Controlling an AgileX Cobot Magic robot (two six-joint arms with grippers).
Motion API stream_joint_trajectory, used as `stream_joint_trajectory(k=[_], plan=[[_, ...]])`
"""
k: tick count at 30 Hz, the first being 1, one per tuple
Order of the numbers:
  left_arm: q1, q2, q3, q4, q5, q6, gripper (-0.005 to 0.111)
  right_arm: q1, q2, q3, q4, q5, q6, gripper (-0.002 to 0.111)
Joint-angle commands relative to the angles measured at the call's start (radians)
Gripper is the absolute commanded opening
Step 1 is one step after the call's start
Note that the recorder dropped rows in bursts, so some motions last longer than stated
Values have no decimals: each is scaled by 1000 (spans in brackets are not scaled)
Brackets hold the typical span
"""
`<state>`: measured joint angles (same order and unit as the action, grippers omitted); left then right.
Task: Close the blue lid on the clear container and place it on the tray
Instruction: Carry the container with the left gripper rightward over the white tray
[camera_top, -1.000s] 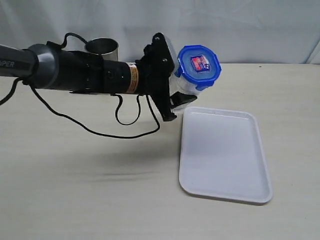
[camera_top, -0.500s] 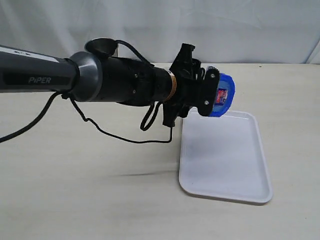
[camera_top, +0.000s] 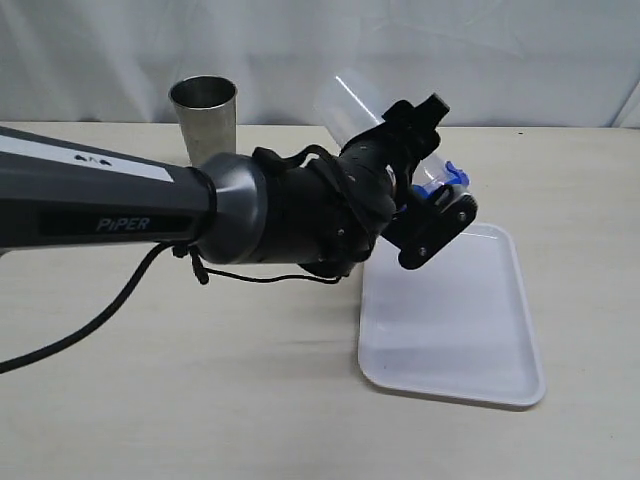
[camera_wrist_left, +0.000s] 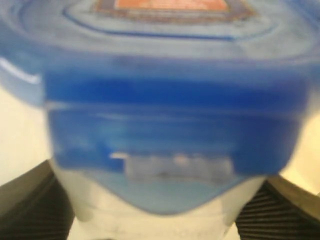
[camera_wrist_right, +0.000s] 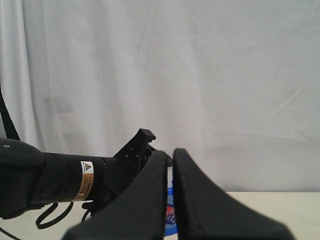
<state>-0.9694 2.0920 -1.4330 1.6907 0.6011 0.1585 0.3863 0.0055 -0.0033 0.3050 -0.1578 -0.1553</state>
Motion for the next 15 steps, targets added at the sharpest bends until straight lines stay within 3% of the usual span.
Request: stream_joint_trajectory(k=[1, 15], plan=[[-36, -7, -12, 54, 107, 6, 0, 0, -5, 3, 1, 7, -9, 5], [-54, -7, -12, 54, 116, 188, 0, 0, -5, 3, 1, 13, -9, 5]])
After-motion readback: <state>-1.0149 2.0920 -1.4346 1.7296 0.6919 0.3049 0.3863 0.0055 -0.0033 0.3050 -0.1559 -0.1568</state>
